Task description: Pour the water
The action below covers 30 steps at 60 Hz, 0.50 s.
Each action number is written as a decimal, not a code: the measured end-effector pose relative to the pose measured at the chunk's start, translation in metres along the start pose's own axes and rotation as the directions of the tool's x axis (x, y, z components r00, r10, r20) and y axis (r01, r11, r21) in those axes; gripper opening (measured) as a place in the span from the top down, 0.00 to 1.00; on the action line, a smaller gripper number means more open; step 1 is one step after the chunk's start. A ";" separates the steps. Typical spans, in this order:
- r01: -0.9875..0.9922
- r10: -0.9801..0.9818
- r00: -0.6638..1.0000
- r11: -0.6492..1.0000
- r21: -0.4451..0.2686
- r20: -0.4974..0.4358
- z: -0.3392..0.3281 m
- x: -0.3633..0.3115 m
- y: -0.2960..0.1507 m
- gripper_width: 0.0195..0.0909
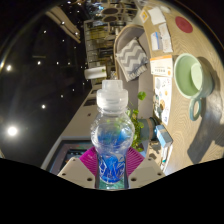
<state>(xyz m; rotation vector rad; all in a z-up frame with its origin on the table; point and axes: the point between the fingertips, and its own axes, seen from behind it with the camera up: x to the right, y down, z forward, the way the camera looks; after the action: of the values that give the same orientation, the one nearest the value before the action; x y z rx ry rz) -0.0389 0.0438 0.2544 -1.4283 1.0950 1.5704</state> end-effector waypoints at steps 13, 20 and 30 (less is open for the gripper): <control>-0.474 0.474 0.879 0.881 -0.020 0.056 0.006 0.051 -0.047 0.83; -0.518 0.518 0.855 0.855 -0.035 0.016 0.007 0.067 -0.050 0.83; -0.348 0.339 0.936 0.932 -0.100 -0.096 -0.001 0.061 -0.043 0.83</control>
<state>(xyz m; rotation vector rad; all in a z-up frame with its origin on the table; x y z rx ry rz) -0.0060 0.0567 0.1886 -1.4394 1.3794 1.8616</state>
